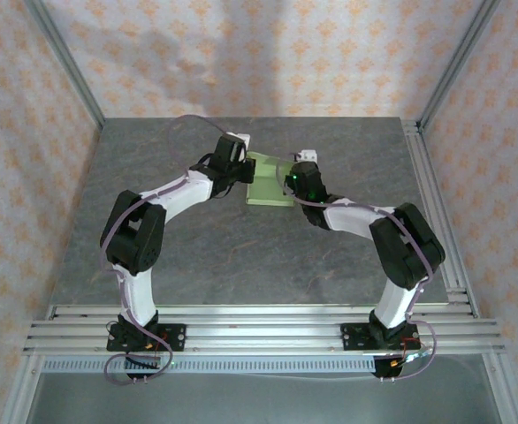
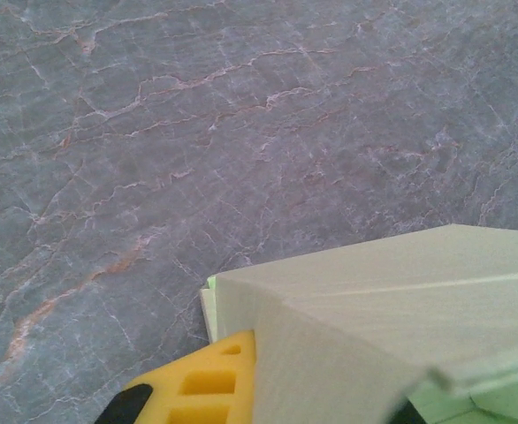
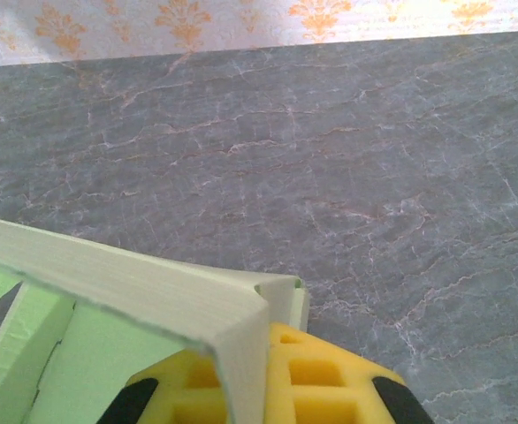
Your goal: Fold the paper box
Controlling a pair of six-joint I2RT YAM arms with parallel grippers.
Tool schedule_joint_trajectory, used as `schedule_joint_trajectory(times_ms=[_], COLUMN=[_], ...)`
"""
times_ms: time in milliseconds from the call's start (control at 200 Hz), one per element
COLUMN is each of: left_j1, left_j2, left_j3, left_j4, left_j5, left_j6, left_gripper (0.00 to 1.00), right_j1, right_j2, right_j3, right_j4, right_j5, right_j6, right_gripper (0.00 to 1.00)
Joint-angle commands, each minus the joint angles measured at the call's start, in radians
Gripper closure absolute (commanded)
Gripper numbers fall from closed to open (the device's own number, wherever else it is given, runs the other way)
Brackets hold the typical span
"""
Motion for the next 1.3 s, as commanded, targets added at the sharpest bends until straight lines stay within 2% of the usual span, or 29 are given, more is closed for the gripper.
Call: schedule_joint_trajectory(times_ms=[0,420,1106,1291], left_j1=[-0.027,-0.047,-0.090,-0.097], left_j2=[0.016,-0.062,-0.092,-0.093], left_j3=[-0.042,-0.232,-0.395,-0.431], left_j4=[0.060,0.257,0.343,0.361], left_j5=[0.011,-0.033,-0.128,-0.134], left_j6=[-0.039,-0.082,-0.105,-0.124], left_gripper=[1.00,1.00,1.00,1.00], right_j1=[0.043,0.088,0.107,0.110], right_j2=[0.009,0.036,0.052,0.044], right_j3=[-0.018,-0.156,-0.304,-0.317], right_j4=[0.194,0.442,0.627,0.612], right_j5=[0.016,0.079,0.059,0.057], right_j6=[-0.031,-0.086,-0.101,-0.072], right_gripper=[1.00,1.00,1.00,1.00])
